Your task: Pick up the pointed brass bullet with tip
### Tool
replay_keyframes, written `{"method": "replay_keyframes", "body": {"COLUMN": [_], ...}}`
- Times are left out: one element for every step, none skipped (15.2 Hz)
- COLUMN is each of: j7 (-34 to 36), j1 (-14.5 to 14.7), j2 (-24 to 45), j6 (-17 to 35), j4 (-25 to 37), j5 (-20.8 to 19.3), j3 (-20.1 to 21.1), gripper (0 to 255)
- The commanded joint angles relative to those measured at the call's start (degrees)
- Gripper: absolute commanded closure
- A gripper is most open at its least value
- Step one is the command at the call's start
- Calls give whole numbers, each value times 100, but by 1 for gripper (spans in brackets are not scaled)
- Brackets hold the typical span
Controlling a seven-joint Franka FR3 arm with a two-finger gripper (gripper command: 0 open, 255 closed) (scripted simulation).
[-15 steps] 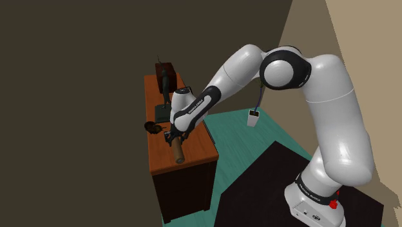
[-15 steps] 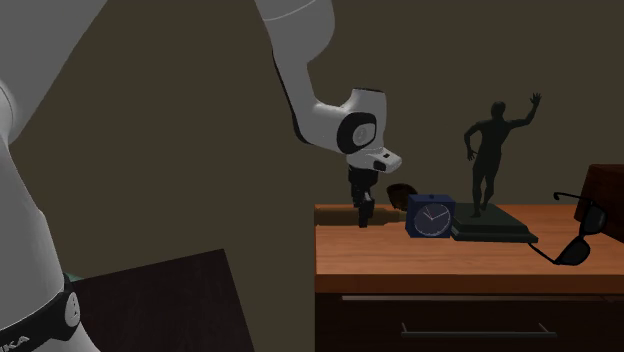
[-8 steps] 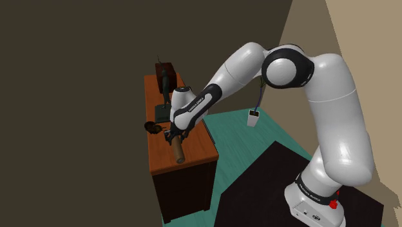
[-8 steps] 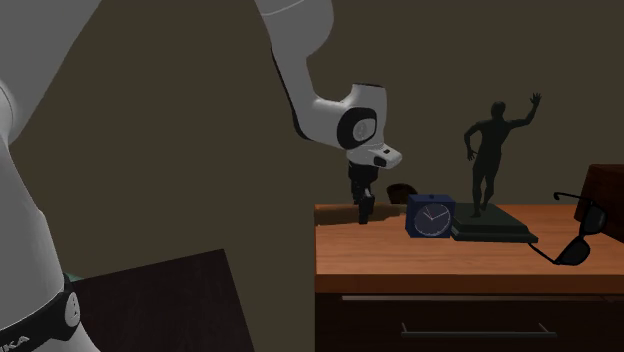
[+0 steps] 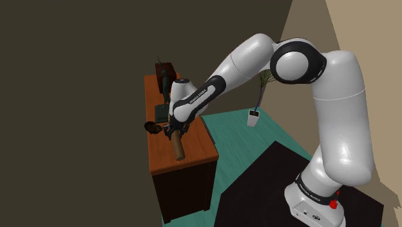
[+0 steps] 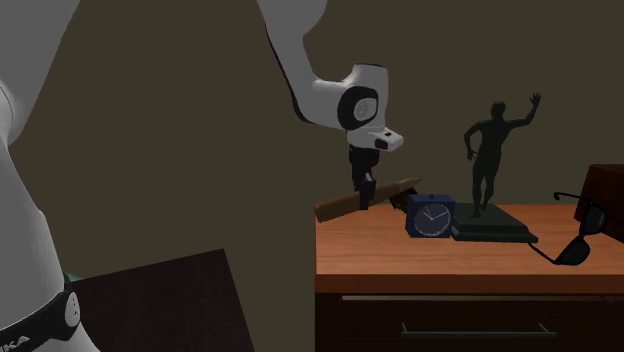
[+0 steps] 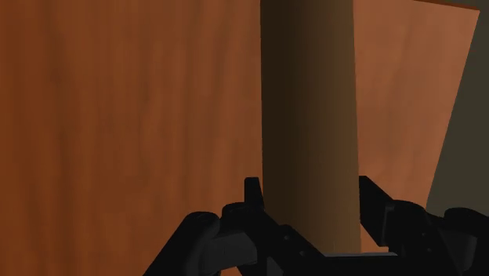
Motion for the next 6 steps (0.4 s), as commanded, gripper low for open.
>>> {"method": "replay_keyframes", "body": {"j7": [1, 1, 1, 2, 1, 1], "j1": [-12, -17, -22, -27, -27, -27], "j2": [-127, -183, -239, -294, -303, -302], "j6": [-119, -175, -231, -287, -295, -296], "j4": [-4, -5, -4, -2, -3, -2], "j5": [14, 20, 27, 34, 35, 35], "j3": [12, 18, 24, 29, 30, 30], "gripper": [255, 255, 255, 255, 255, 255]}}
